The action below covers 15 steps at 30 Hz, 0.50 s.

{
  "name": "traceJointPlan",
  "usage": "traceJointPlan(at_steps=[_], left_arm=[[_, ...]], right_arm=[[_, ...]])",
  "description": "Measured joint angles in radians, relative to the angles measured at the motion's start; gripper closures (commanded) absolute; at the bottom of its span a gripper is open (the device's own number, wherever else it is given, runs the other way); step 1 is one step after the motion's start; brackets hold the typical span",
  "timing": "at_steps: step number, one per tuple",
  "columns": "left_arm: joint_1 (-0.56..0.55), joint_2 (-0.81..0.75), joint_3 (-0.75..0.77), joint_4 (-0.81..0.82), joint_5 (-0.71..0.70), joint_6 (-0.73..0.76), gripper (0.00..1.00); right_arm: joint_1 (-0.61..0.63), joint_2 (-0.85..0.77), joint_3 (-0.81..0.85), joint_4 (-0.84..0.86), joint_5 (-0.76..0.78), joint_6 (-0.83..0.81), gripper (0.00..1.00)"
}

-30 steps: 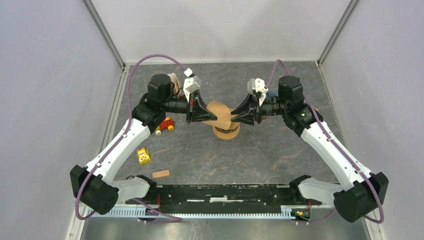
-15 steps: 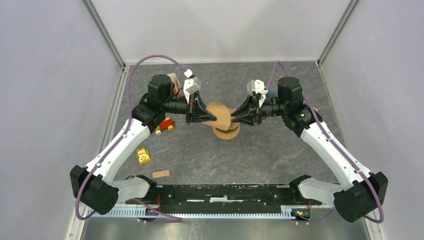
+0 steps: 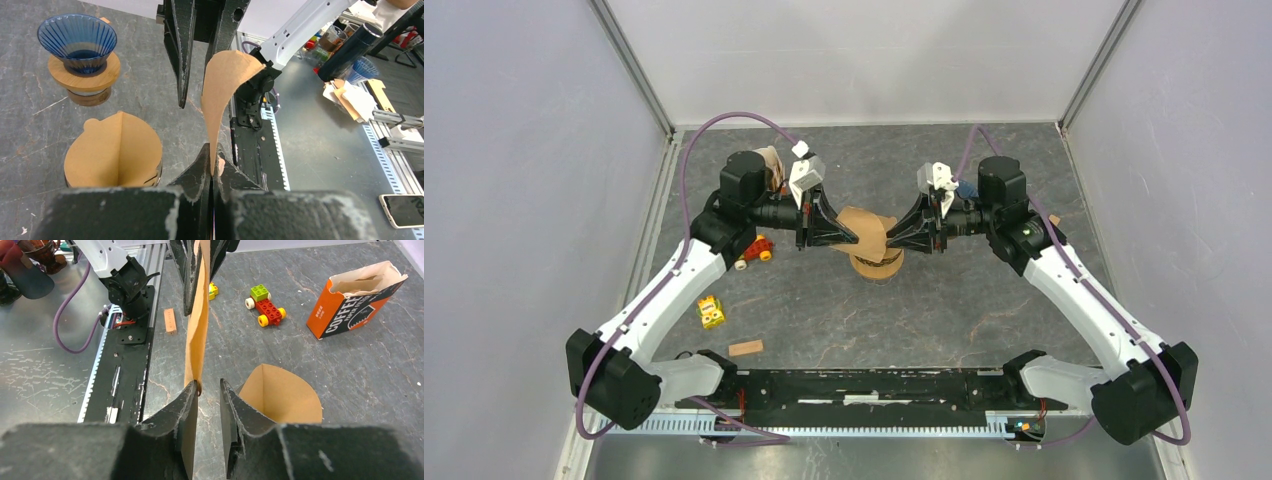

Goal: Place the coffee filter in the dripper
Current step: Pick up the coffee filter from the coffee filter holder.

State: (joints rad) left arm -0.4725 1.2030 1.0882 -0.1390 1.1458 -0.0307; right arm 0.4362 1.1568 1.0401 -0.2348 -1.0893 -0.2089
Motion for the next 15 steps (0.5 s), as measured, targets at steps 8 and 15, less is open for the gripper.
traceJointPlan(at_steps=[8, 15], left_arm=[[0.000, 0.000, -0.027, 0.047, 0.019, -0.024, 0.98], [0.000, -0.001, -0.037, 0.077, 0.045, -0.045, 0.98]], right_arm=[[-0.005, 0.000, -0.016, 0.028, -0.026, 0.018, 0.75], [-0.027, -0.001, -0.024, 0.045, -0.044, 0.022, 0.77]])
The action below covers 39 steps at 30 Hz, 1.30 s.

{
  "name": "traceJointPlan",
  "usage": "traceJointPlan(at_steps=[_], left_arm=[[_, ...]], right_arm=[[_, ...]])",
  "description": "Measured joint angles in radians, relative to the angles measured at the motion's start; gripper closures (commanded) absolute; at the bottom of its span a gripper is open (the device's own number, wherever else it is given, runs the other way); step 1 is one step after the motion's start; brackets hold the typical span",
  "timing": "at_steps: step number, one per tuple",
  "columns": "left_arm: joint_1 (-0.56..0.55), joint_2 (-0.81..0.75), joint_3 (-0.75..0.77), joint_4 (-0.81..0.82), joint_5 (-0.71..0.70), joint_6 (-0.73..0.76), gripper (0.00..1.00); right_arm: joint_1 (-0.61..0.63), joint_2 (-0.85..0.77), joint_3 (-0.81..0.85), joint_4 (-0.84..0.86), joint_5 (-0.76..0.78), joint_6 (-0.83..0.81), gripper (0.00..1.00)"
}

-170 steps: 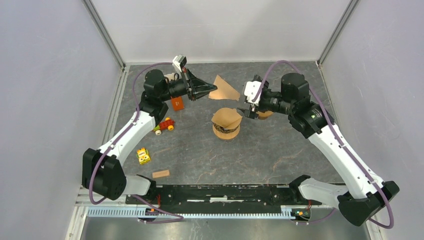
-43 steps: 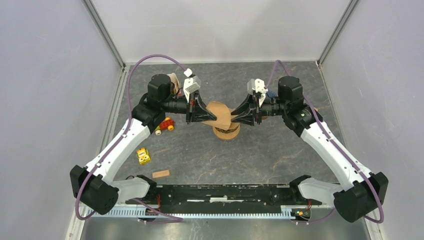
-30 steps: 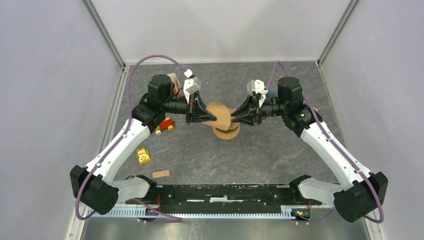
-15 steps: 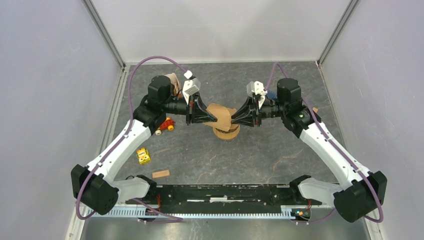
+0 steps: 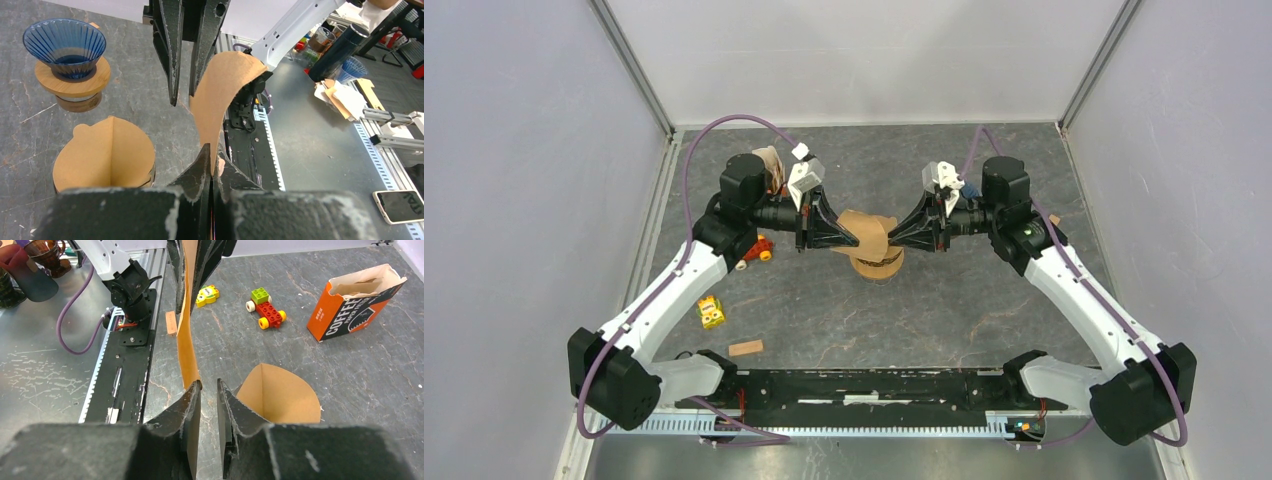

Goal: Place the coffee filter in the dripper
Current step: Pick up the coffee filter from the coffee filter holder.

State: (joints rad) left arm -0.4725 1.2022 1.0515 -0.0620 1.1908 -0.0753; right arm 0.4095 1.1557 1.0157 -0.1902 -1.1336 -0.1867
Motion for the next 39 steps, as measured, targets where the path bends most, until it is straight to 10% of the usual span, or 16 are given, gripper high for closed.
traceJointPlan(at_steps=[39], left_arm=[[0.000, -0.001, -0.029, 0.067, 0.014, -0.021, 0.98]], right_arm=[[-0.013, -0.018, -0.093, 0.234, -0.127, 0.208, 0.80]])
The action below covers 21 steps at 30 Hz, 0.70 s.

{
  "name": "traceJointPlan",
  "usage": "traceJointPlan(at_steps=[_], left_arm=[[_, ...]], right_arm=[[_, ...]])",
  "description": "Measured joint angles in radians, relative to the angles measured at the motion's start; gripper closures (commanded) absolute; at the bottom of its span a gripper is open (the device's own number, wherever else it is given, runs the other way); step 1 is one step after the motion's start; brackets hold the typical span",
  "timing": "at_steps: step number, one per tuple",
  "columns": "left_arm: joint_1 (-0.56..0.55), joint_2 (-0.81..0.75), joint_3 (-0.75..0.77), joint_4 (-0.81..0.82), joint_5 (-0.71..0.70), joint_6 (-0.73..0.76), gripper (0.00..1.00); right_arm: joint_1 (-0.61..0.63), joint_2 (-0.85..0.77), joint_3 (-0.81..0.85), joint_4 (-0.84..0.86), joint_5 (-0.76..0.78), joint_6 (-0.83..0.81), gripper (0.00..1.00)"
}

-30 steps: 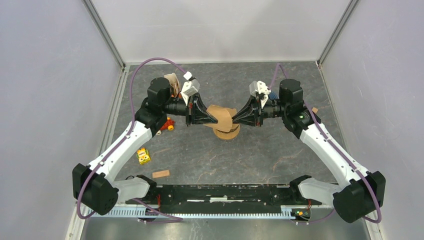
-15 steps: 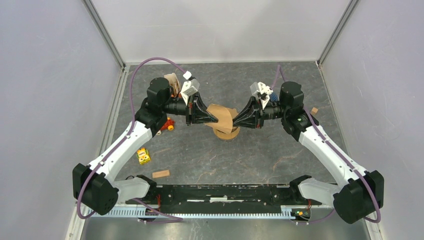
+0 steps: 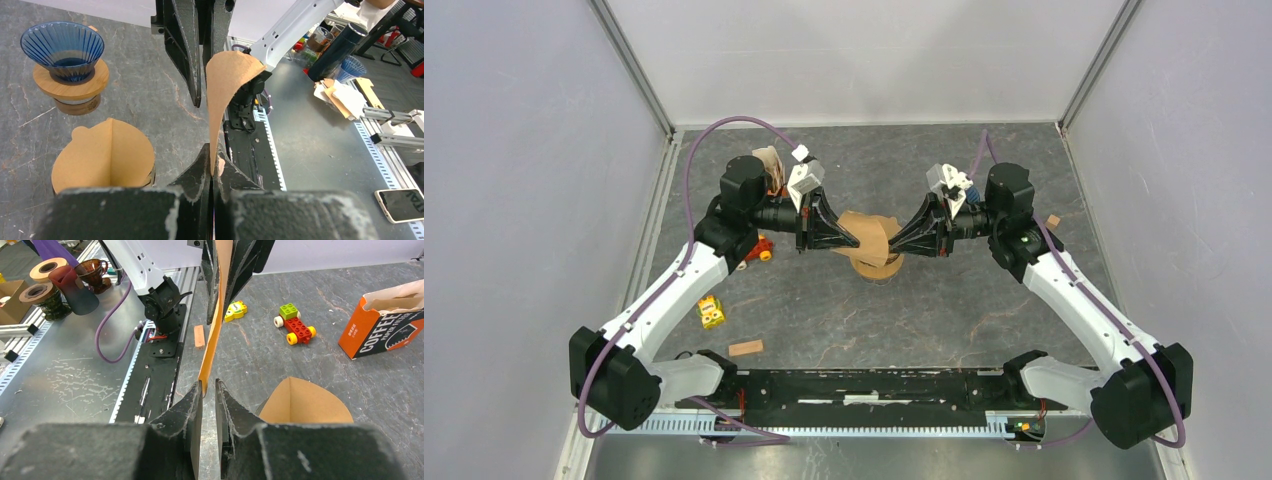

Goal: Place the coffee filter in the dripper
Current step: Pick up the coffee filter from the coffee filter holder.

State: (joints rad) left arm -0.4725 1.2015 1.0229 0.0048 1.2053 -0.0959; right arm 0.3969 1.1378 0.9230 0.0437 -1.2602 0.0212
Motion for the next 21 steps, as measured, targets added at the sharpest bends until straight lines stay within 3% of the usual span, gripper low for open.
traceJointPlan(at_steps=[21], left_arm=[[0.000, 0.000, 0.000, -0.002, 0.000, 0.000, 0.98]], right_arm=[[0.000, 0.000, 0.000, 0.024, -0.005, 0.012, 0.86]])
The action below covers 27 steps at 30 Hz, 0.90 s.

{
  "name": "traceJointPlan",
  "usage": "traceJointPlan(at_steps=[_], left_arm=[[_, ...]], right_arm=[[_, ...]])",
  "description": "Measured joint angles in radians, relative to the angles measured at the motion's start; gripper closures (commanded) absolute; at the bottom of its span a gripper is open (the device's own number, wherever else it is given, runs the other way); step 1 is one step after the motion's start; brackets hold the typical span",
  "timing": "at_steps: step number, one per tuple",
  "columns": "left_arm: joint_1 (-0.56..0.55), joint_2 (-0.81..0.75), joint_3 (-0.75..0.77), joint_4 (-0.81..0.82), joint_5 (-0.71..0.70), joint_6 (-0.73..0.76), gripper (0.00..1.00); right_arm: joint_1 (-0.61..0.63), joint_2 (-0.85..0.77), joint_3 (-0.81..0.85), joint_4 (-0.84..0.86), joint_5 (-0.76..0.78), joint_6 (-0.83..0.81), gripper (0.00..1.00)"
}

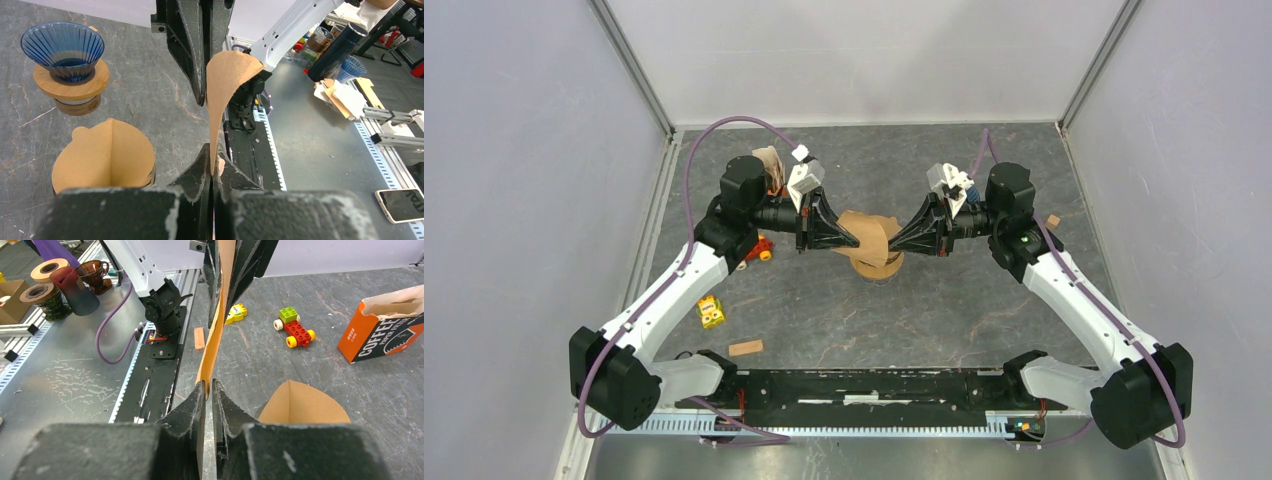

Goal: Place the coffee filter in the dripper
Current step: Pick up the coffee filter from the coffee filter holder.

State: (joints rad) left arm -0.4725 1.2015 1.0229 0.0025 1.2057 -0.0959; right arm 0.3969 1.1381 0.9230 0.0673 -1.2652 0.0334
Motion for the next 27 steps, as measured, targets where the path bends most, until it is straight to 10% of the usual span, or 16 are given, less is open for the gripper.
traceJointPlan(at_steps=[27], left_arm=[[-0.022, 0.016, -0.016, 0.063, -0.053, -0.003, 0.98]], right_arm=[[0.001, 0.014, -0.061, 0.124, 0.018, 0.110, 0.85]])
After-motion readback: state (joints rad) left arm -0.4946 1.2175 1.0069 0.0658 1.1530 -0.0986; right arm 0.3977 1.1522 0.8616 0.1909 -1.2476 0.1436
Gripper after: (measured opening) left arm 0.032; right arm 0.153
